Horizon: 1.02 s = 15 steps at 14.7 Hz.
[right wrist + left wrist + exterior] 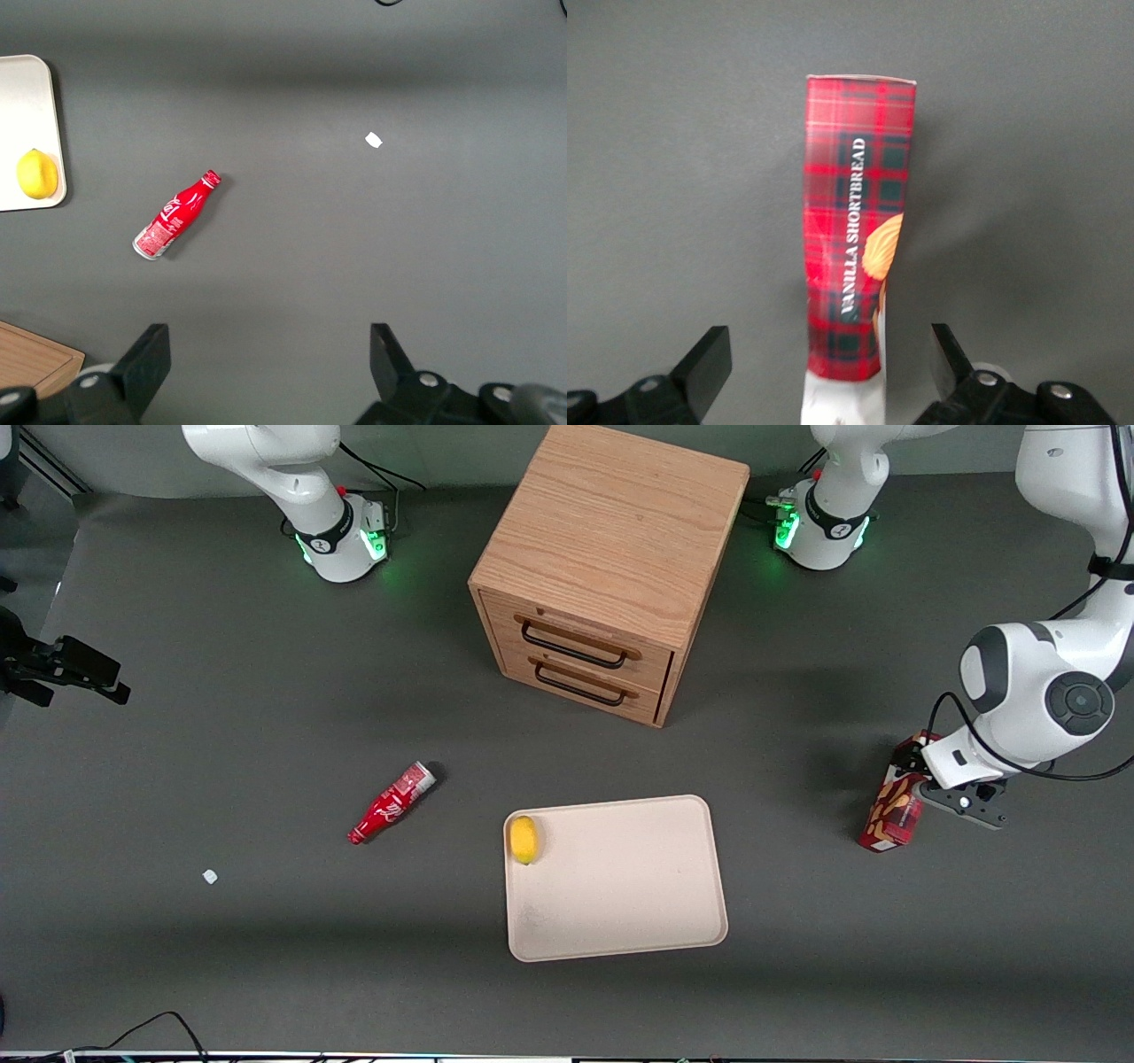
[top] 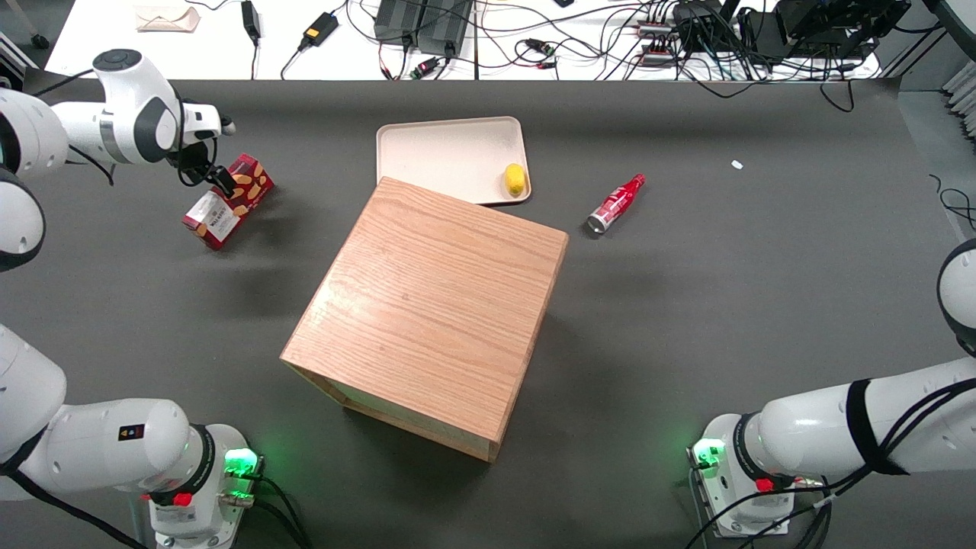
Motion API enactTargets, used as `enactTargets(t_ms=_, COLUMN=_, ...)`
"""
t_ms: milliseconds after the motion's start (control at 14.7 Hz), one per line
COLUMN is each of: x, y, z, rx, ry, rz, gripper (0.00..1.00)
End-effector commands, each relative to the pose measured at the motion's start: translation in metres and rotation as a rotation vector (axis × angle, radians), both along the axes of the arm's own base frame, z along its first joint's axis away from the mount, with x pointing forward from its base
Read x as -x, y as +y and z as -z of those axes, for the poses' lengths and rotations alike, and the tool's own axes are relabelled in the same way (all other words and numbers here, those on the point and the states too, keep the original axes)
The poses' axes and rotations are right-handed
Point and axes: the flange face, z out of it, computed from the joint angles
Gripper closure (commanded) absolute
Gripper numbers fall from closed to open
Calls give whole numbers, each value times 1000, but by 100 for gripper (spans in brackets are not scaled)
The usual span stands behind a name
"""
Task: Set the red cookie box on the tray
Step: 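Close the left gripper on the red shortbread box and lift it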
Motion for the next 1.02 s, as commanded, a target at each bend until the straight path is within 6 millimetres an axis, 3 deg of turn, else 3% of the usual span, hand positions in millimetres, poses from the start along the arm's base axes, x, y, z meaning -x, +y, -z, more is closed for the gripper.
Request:
enactTargets(t_ms=0, x=-1, y=-5, z=12, rx=15, ry=-26, rz=12, gripper=0)
enactTargets(t_ms=341, x=-2, y=-8, z=33, rx=28, ry=-21, rz=6, gripper=2)
enactTargets(t_ms=409, x=-1, y=-8, z=34, rx=32, ry=-19, rz=0, gripper=10)
enactTargets(t_ms=477, x=-1, y=-9, z=34, rx=32, ry=-18, rz=3, gripper=25)
enactTargets(t_ms=614, x=-1, y=-11, z=34, rx=33, ry=-13, rz=6, gripper=66)
enactTargets(t_ms=750, x=-1, y=-10, z=34, rx=33, ry=-7, rz=4, gripper=97)
enactTargets(t_ms=955, x=-2, y=-9, z=31, rx=33, ry=-7, rz=4, gripper=100)
